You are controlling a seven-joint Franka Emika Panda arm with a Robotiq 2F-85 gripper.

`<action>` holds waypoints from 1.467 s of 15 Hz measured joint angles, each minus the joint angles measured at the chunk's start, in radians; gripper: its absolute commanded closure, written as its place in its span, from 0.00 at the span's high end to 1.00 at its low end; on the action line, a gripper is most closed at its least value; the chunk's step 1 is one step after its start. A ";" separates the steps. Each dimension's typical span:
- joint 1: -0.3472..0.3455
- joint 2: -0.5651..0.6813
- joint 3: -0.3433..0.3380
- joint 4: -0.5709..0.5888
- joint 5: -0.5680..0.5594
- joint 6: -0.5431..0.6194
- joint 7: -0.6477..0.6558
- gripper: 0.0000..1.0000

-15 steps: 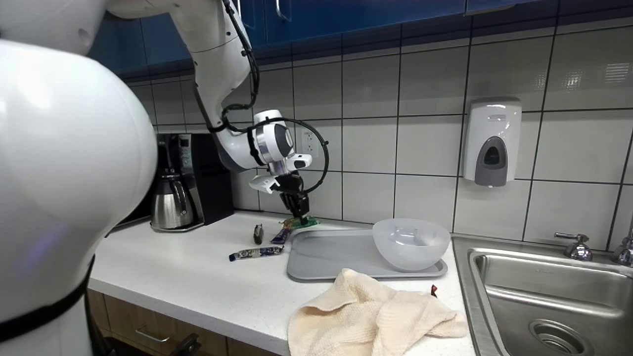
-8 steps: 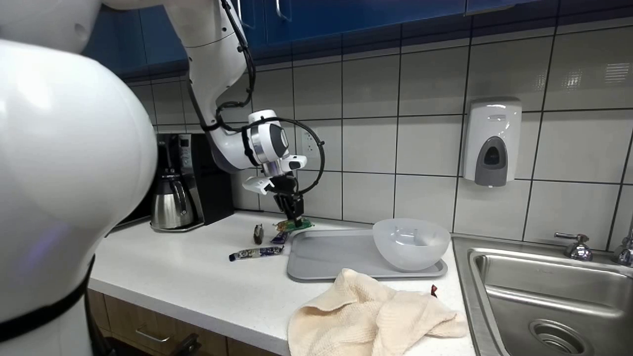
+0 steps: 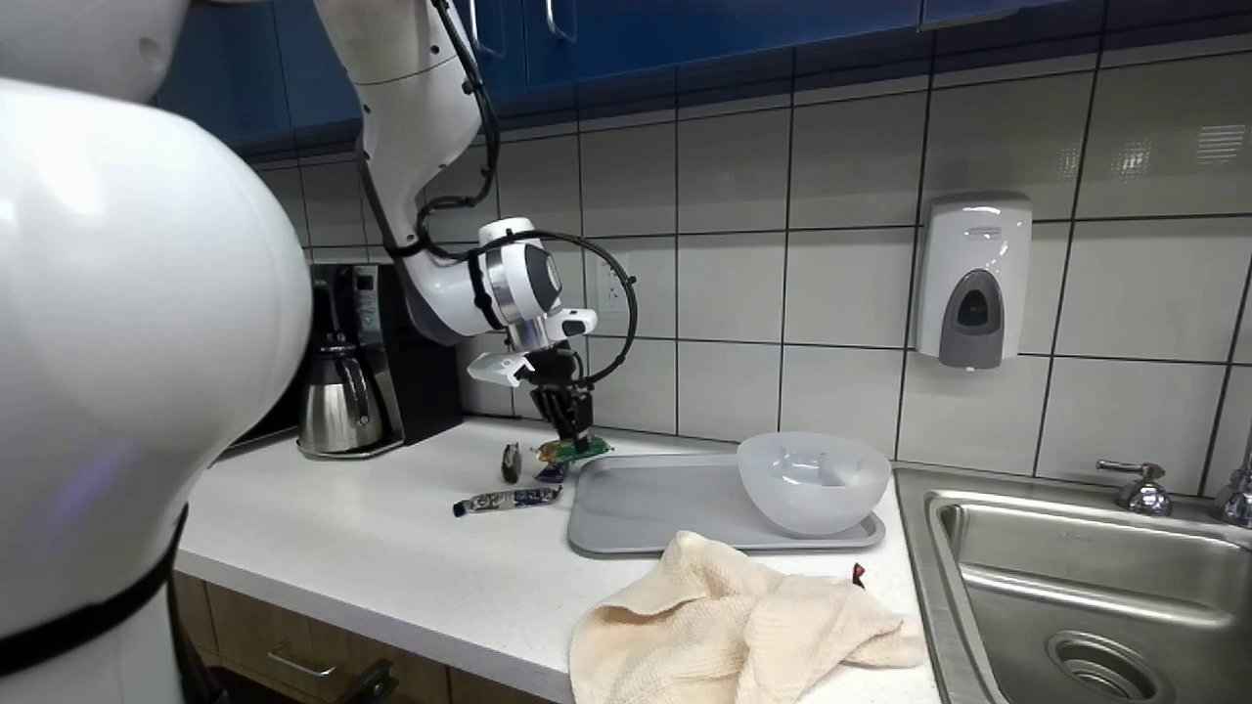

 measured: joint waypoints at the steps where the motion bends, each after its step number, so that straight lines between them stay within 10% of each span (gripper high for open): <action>1: 0.002 -0.004 0.000 -0.006 -0.004 0.000 0.000 0.14; 22: 0.066 -0.062 0.024 -0.110 -0.138 -0.028 0.257 0.14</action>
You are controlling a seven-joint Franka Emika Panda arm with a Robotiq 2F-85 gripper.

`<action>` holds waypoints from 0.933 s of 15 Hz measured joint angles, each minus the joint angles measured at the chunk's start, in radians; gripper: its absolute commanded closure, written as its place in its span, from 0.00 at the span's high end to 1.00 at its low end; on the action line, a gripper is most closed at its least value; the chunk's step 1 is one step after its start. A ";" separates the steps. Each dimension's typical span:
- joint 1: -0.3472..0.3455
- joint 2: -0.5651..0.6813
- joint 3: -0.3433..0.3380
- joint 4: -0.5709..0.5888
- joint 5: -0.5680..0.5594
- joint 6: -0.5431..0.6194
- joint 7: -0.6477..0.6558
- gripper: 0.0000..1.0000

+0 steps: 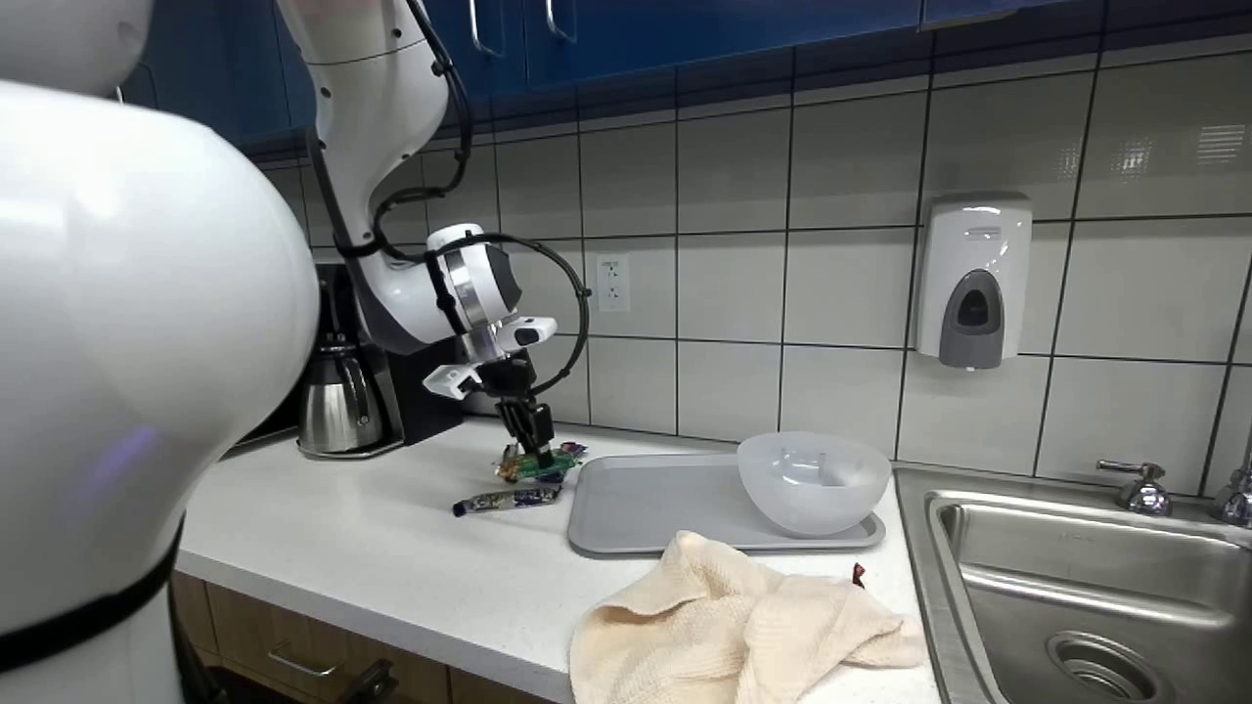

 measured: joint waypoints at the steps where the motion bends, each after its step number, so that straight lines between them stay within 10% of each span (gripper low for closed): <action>1: 0.000 0.000 0.003 -0.004 -0.001 -0.005 0.009 0.14; 14: 0.000 0.000 0.042 -0.048 -0.005 -0.073 0.070 0.14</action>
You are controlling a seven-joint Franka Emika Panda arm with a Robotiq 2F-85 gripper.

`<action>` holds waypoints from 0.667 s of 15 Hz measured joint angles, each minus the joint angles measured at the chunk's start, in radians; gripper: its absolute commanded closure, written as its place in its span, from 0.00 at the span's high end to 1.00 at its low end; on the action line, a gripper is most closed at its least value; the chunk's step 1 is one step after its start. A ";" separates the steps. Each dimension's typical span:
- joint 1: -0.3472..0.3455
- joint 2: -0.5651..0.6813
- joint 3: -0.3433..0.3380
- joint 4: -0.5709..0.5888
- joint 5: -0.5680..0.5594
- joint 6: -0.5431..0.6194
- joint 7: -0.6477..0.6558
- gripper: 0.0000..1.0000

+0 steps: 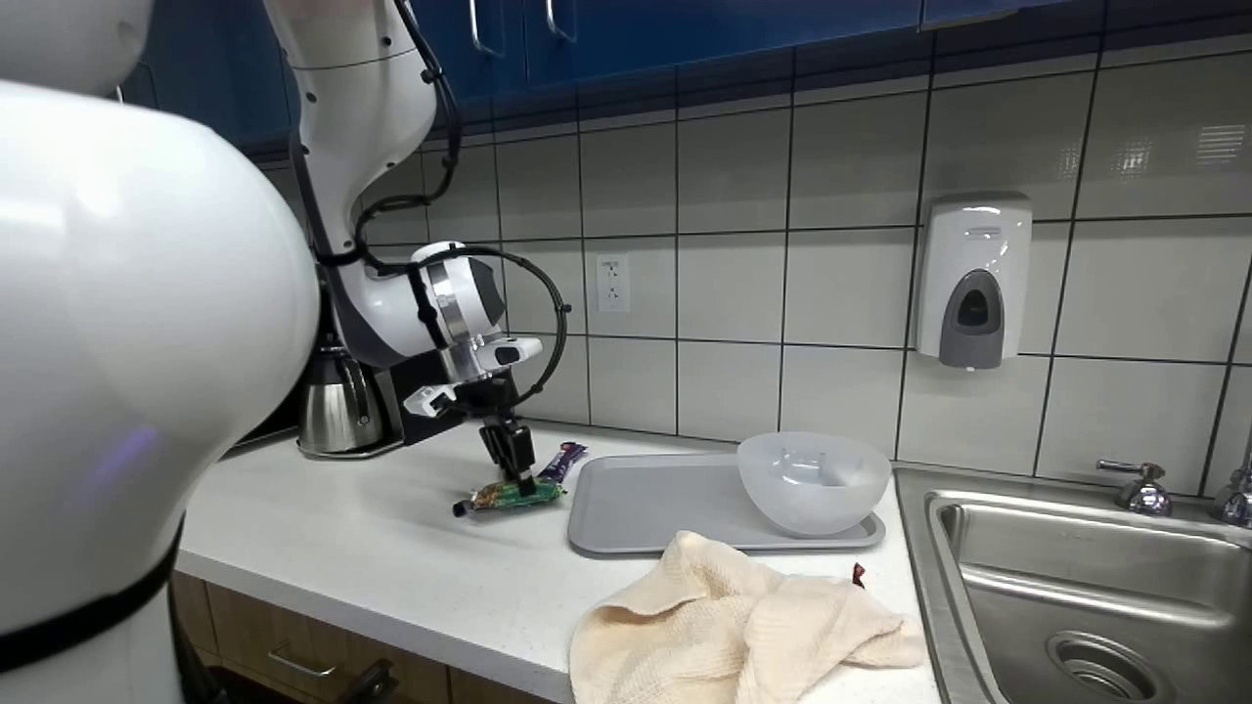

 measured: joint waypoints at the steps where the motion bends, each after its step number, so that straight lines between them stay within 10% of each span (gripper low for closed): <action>1: 0.000 0.000 0.001 -0.003 0.000 -0.003 0.004 0.14; 10: -0.001 0.000 0.015 -0.028 0.000 -0.022 0.028 0.14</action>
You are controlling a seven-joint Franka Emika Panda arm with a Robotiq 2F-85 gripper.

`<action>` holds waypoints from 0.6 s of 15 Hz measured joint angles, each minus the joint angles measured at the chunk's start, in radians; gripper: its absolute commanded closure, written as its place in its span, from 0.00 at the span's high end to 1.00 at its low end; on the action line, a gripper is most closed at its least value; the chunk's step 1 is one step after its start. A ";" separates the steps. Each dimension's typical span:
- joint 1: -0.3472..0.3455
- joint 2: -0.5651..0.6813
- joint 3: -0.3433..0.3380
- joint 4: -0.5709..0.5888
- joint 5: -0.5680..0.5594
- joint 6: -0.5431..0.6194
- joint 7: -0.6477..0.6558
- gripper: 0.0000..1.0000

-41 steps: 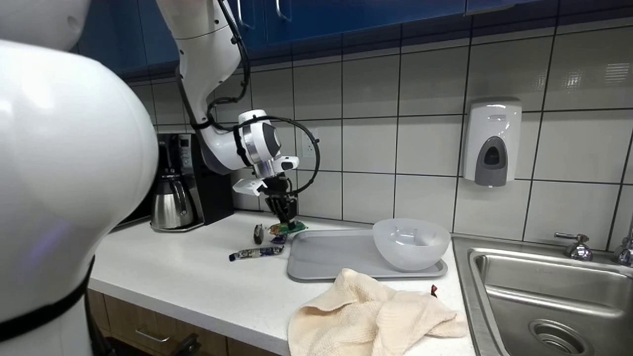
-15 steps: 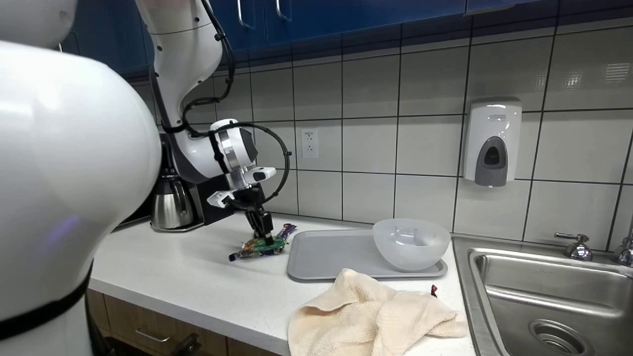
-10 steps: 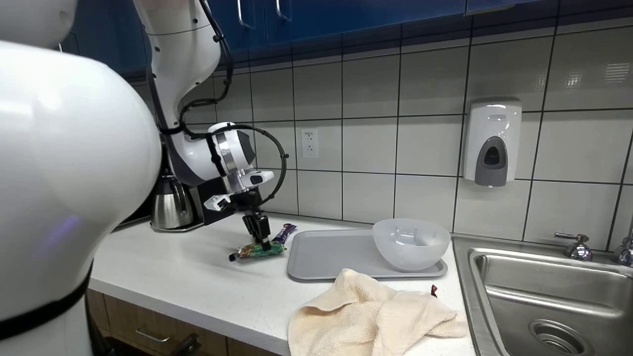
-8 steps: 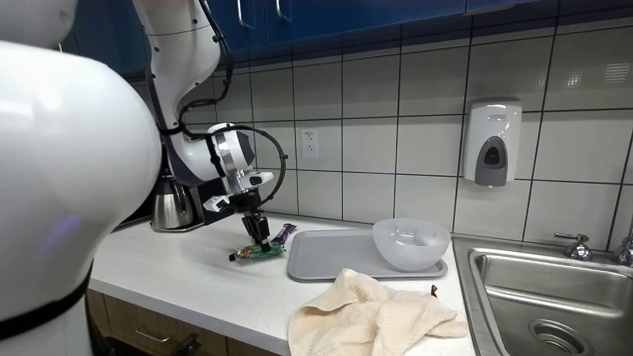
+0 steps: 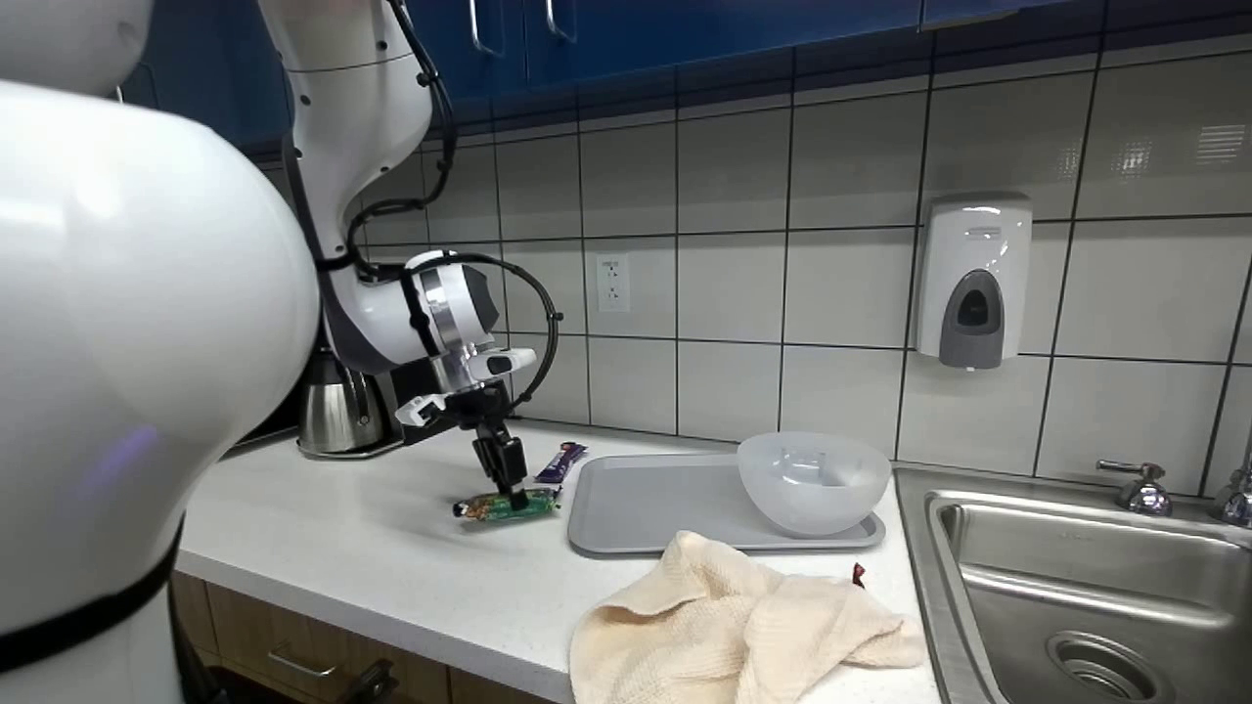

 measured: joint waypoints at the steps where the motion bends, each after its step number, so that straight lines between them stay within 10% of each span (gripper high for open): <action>1: 0.000 0.000 0.000 -0.003 0.000 -0.001 0.001 0.14; 7: 0.000 0.000 0.005 -0.023 0.000 -0.004 0.024 0.14; 8: -0.001 0.000 0.006 -0.026 0.000 -0.004 0.028 0.25; 9: -0.001 0.000 0.007 -0.029 0.000 -0.004 0.030 0.63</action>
